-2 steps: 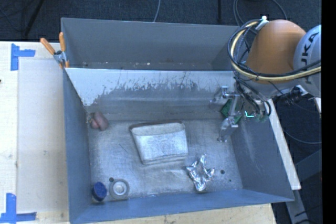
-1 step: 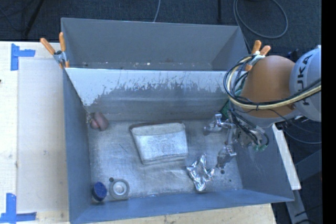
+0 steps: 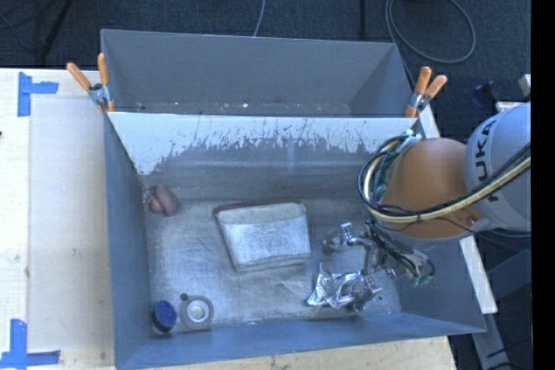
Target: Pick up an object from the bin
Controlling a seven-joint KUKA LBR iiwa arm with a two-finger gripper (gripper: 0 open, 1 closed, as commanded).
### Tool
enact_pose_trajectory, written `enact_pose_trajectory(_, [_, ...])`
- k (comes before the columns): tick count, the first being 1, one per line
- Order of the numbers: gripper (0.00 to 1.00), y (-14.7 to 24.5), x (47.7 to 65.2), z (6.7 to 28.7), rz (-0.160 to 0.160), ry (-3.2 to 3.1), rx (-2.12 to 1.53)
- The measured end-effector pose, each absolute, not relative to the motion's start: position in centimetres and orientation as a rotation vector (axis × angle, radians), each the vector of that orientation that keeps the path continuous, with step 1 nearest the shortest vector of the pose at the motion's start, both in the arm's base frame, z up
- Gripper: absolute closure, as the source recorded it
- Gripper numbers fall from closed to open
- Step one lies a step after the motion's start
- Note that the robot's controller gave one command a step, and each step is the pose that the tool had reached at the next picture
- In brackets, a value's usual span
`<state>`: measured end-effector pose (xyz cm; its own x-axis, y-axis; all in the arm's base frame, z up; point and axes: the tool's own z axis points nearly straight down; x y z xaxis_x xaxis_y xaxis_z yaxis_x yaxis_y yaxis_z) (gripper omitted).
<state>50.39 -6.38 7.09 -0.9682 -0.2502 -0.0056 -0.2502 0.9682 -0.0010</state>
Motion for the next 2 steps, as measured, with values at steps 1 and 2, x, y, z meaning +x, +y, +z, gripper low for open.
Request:
enact_pose_trajectory(1, [1.0, -6.3, 50.5, 7.3, -0.002, 3.11, -0.402])
enact_pose_trajectory(2, [1.0, -7.8, 47.8, 23.3, -0.003, 3.122, -0.282])
